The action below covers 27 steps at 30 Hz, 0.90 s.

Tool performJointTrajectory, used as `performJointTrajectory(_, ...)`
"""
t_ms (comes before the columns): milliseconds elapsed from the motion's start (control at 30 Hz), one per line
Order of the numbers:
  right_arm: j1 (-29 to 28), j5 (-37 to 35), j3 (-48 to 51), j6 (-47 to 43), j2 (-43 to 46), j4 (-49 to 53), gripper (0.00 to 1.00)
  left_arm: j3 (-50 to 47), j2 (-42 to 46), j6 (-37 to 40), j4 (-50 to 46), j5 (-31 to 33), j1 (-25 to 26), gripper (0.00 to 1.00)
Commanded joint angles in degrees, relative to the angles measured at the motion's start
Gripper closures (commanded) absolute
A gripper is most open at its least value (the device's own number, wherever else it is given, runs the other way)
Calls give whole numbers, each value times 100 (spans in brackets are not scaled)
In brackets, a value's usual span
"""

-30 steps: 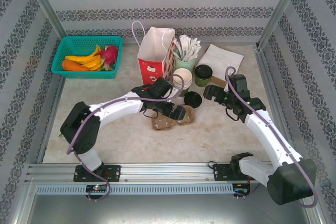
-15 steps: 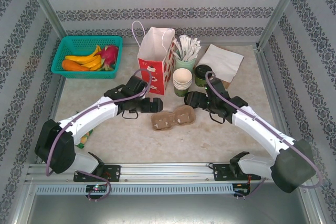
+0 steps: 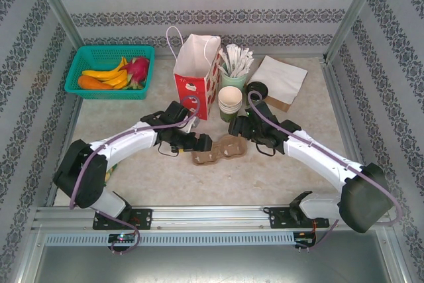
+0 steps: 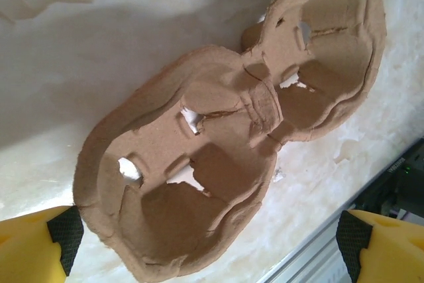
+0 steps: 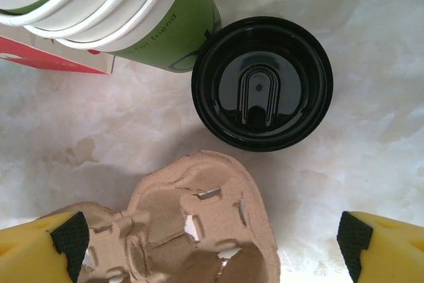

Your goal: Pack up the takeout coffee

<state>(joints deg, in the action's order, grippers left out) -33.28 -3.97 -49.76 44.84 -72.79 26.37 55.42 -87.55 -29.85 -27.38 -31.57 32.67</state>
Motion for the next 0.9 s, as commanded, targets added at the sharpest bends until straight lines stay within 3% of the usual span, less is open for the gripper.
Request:
performJointTrajectory(0,-60,-226,-113,83,37,106,2,123,-99,219,100,-306,76,0)
performJointTrajectory(333,-65,-348,-70,58,208,128,2,159,-369,286,316,-390,184,0)
performJointTrajectory(867,-30,-662,360,148,863,601,2,1532,-1743,576,259,-1176,726,0)
